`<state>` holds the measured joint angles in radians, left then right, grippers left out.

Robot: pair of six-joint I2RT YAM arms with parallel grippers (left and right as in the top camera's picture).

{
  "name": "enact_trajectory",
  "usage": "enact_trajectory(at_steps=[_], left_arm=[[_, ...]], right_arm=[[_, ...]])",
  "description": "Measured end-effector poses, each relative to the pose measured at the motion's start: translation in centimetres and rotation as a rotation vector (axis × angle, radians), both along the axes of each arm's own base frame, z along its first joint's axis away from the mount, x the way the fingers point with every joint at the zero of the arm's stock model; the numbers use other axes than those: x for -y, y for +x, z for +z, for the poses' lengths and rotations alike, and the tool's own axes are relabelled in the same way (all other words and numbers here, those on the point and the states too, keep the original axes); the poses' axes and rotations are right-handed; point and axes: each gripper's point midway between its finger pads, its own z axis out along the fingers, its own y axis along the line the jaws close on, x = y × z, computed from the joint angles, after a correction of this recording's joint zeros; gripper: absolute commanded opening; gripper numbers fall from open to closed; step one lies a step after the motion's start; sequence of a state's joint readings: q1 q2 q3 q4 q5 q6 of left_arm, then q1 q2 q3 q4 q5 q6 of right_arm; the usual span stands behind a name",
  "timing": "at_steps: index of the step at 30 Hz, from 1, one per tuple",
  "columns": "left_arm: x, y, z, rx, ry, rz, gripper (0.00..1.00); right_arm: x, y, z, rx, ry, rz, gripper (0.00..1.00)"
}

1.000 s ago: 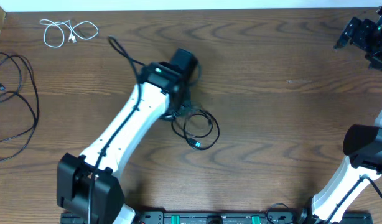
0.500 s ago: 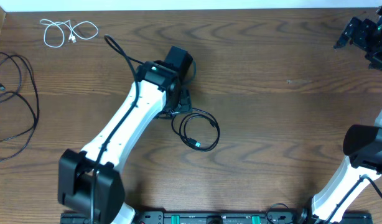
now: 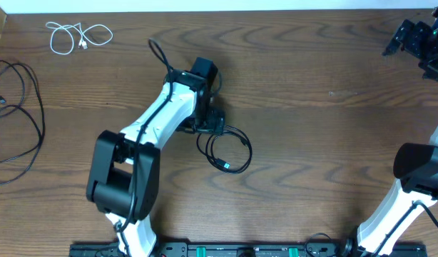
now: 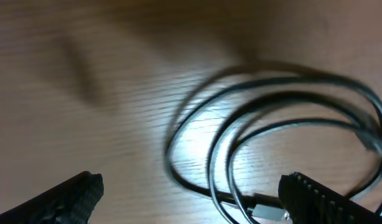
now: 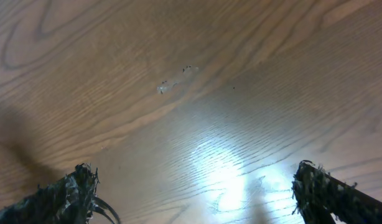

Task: Untangle cables
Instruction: 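Grasp the last black cable with the left gripper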

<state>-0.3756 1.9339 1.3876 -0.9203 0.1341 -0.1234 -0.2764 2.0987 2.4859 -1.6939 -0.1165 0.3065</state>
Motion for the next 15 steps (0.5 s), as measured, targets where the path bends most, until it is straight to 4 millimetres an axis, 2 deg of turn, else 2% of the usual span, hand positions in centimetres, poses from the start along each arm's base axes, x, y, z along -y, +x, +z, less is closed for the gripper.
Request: enact_trajectory(at_steps=[10,15], left_arm=[[1.2,-0.5,-1.1,-0.03,-0.065,-0.139,0.95],[1.3,-0.5,-2.7,-0.014,-0.072,-0.154,0.95]], right_arm=[[0.0,0.0,0.0,0.0,0.0,0.0,0.99],[0.0,0.0,0.0,0.0,0.0,0.0,0.99]])
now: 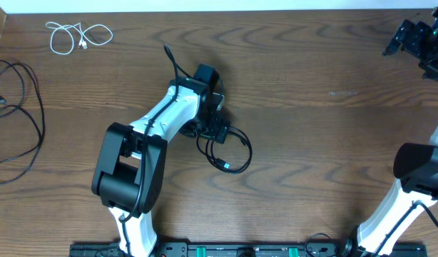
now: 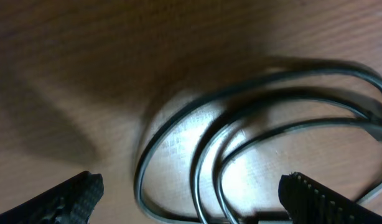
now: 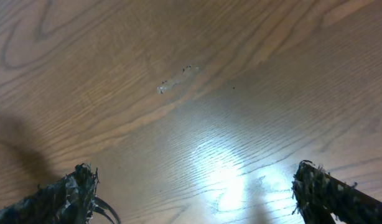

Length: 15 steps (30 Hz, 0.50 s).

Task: Untangle cables
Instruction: 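Grasp the last black cable with the left gripper, then carry the black cable with the left gripper to the left edge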

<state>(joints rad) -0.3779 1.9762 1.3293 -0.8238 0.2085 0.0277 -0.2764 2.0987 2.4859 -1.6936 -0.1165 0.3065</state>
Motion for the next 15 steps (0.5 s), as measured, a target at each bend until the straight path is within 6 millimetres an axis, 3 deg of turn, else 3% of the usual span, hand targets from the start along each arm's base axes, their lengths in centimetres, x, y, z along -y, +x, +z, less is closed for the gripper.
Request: enact_trajectory(at_steps=[7,10,15], left_arm=[[-0.3,0.9,-1.1,0.063,0.026,-0.007,0.94],[-0.5,0.8,-1.2,0.073,0.06,-0.021,0.79],[-0.2,0.4,-1.4,0.083,0.098,-0.046,0.78]], right_arm=[[0.0,0.0,0.0,0.0,0.0,0.0,0.99],[0.0,0.0,0.0,0.0,0.0,0.0,0.99],[0.0,0.0,0.0,0.0,0.0,0.0,0.99]])
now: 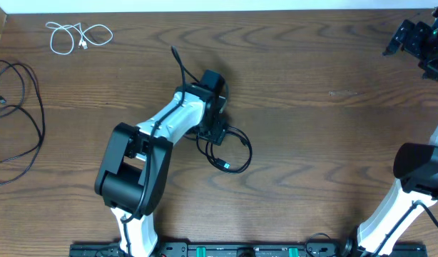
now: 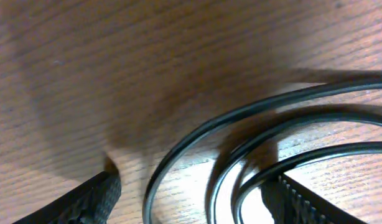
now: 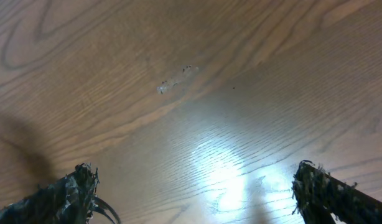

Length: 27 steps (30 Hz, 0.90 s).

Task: Untangle cables
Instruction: 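Carry the black cable with the left gripper to the left edge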

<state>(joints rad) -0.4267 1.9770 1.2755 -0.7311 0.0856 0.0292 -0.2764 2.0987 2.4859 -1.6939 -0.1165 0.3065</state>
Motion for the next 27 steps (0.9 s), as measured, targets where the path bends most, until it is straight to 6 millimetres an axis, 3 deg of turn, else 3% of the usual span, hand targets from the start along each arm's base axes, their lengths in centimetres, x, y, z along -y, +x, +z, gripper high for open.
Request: enact_trajectory(at_steps=[4,7,12,15,17,22,27], left_arm=[[0.0,0.0,0.0,0.022,0.046,0.006,0.76],[0.1,0.0,0.0,0.027,0.057,0.009,0.61],[0.5,-0.2,-0.2,0.02,0.049,0.016,0.24],[0.7,-0.3,-0.2,0.017,0.045,0.017,0.19],[0.7,-0.3,-0.2,0.016,0.045,0.022,0.08],[0.4,-0.4,-0.1,0.005,0.059,0.041,0.08],[-1.5,-1.0,0.3,-0.054,0.105,0.105,0.07]], right_arm=[[0.0,0.0,0.0,0.0,0.0,0.0,0.99],[0.0,0.0,0.0,0.0,0.0,0.0,0.99],[0.0,0.0,0.0,0.0,0.0,0.0,0.99],[0.0,0.0,0.0,0.0,0.0,0.0,0.99],[0.0,0.0,0.0,0.0,0.0,0.0,0.99],[0.0,0.0,0.0,0.0,0.0,0.0,0.99],[0.0,0.0,0.0,0.0,0.0,0.0,0.99]])
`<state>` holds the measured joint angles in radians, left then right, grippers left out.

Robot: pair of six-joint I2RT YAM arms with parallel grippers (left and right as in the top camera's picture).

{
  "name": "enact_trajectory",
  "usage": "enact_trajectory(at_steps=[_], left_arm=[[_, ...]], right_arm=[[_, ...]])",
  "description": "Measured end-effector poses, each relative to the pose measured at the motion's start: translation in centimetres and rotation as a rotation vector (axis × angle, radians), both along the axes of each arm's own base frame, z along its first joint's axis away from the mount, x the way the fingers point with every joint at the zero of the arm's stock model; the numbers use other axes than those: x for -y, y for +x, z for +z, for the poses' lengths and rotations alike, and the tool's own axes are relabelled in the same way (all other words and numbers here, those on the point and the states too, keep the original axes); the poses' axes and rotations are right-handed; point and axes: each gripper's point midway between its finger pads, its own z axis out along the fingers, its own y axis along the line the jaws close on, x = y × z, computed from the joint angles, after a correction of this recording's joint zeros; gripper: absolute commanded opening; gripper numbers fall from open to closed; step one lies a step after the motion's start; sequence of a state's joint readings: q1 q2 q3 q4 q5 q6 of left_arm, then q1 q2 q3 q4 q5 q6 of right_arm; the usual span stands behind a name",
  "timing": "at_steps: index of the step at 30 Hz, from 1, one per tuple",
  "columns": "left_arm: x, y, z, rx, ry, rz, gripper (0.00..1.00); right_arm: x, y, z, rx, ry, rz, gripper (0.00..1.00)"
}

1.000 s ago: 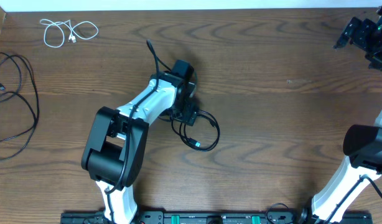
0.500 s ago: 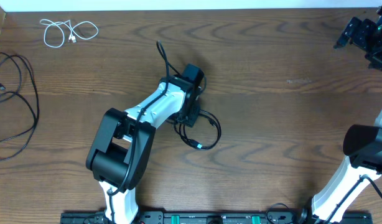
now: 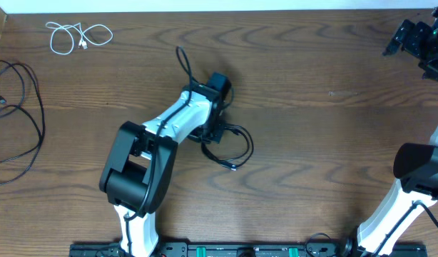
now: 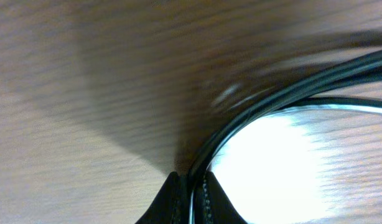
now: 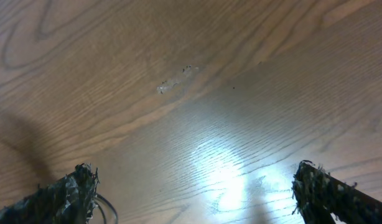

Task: Untangle cables
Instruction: 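Carry the black cable with the left gripper to the left edge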

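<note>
A coiled black cable [image 3: 249, 147] lies on the wooden table [image 3: 319, 143] just right of the middle. My left gripper [image 3: 212, 135] is down at the coil's left side and is shut on one strand. In the left wrist view its fingertips [image 4: 176, 200] are pressed together around that black cable [image 4: 272, 99], which curves away up and right. My right gripper [image 3: 411, 39] hangs at the far right corner, open, with nothing between its fingers [image 5: 69, 194] above bare wood.
A small white cable [image 3: 80, 36] lies coiled at the far left. A larger loose black cable [image 3: 23, 107] sprawls along the left edge. The left arm's own lead [image 3: 183, 61] arcs up behind its wrist.
My left gripper was open with the coil's strands between its fingers; now it is shut on one strand. The coil has changed shape slightly. The right arm has not moved.
My left gripper was open above the black coil, then lower over its loops, then close to the table with the strands between its fingers. Now it is shut on a strand. The right gripper stayed open at the far right corner throughout.
</note>
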<state>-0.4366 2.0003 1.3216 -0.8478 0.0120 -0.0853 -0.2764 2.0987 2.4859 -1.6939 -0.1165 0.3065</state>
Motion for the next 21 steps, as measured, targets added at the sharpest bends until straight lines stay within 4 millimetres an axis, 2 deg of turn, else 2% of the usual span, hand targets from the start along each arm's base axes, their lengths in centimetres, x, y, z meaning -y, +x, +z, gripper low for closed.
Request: enact_trajectory(at_steps=[3,5,8,11,14,16,18,21], left_arm=[[-1.1,0.9,1.2,0.012,-0.002,0.061,0.08],[-1.5,2.1,2.9,0.059,-0.032,0.103,0.07],[-2.2,4.0,7.3,0.182,-0.104,0.184,0.08],[-3.8,5.5,12.9,0.338,-0.184,0.285,0.08],[-6.6,6.1,17.4,0.46,-0.23,0.39,0.07],[-9.0,6.1,19.4,0.515,-0.242,0.473,0.08],[-11.5,6.0,20.4,0.549,-0.241,0.559,0.08],[-15.8,5.9,20.8,0.574,-0.226,0.713,0.08]], right_arm=[[0.0,0.0,0.0,0.0,0.0,0.0,0.99],[0.0,0.0,0.0,0.0,0.0,0.0,0.99],[0.0,0.0,0.0,0.0,0.0,0.0,0.99],[0.0,0.0,0.0,0.0,0.0,0.0,0.99],[0.0,0.0,0.0,0.0,0.0,0.0,0.99],[0.0,0.0,0.0,0.0,0.0,0.0,0.99],[0.0,0.0,0.0,0.0,0.0,0.0,0.99],[0.0,0.0,0.0,0.0,0.0,0.0,0.99]])
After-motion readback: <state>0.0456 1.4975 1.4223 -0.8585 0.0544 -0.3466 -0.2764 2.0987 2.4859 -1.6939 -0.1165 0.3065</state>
